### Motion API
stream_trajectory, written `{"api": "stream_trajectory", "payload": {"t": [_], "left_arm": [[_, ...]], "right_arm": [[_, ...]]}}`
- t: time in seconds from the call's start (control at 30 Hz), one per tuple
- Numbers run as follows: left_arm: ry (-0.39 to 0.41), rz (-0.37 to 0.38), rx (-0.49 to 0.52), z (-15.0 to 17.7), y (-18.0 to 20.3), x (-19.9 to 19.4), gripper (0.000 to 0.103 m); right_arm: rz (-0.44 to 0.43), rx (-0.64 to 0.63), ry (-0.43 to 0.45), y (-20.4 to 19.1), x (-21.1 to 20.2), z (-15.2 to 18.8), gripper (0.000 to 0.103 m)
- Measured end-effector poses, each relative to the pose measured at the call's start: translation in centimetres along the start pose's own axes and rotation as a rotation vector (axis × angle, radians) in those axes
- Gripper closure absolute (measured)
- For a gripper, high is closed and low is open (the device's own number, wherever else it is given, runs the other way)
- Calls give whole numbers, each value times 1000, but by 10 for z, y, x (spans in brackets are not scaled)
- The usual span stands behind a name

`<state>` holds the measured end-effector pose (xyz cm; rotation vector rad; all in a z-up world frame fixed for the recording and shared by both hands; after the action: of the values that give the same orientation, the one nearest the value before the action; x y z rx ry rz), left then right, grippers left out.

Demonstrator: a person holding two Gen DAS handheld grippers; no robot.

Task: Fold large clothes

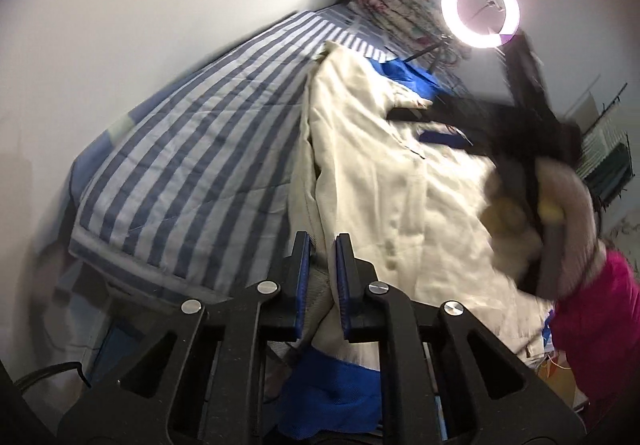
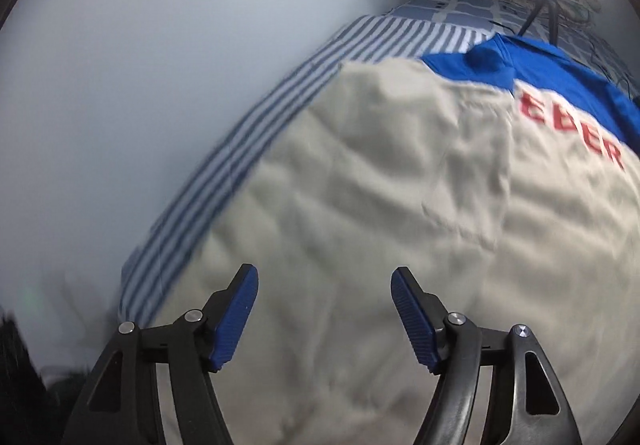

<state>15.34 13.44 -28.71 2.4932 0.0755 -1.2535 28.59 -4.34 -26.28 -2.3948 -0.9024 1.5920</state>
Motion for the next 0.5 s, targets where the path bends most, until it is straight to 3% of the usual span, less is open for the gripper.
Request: {"api": "stream_trajectory", "payload": {"t": [0.17,0.37,0.47,0.5], "left_arm": [[-3,30,4,-2,7,-1,97],[-12,42,13,-2,18,4,99],[-17,44,23,-1,24,7,100],[-18,44,28,-1,25,8,100]], "right_arm": [[5,45,-54,-15,39,-39,31],[153,-44,-170,-35,97,-50,32],[239,-69,-224,-36,116,-44,48],[262,-69,-240,-35,119,-41,63]]}}
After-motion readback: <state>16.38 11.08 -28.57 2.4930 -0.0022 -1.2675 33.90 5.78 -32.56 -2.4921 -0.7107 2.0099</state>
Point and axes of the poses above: each gripper's, at about its wrist camera, not at the fingertips, and x roughly the way its jaws point, y to its right, z to its underside, the point moved 4 cm from there along x, roughly the way its jaws point, and after that the axes turned 14 degrees about -z, right-handed, at the moved point
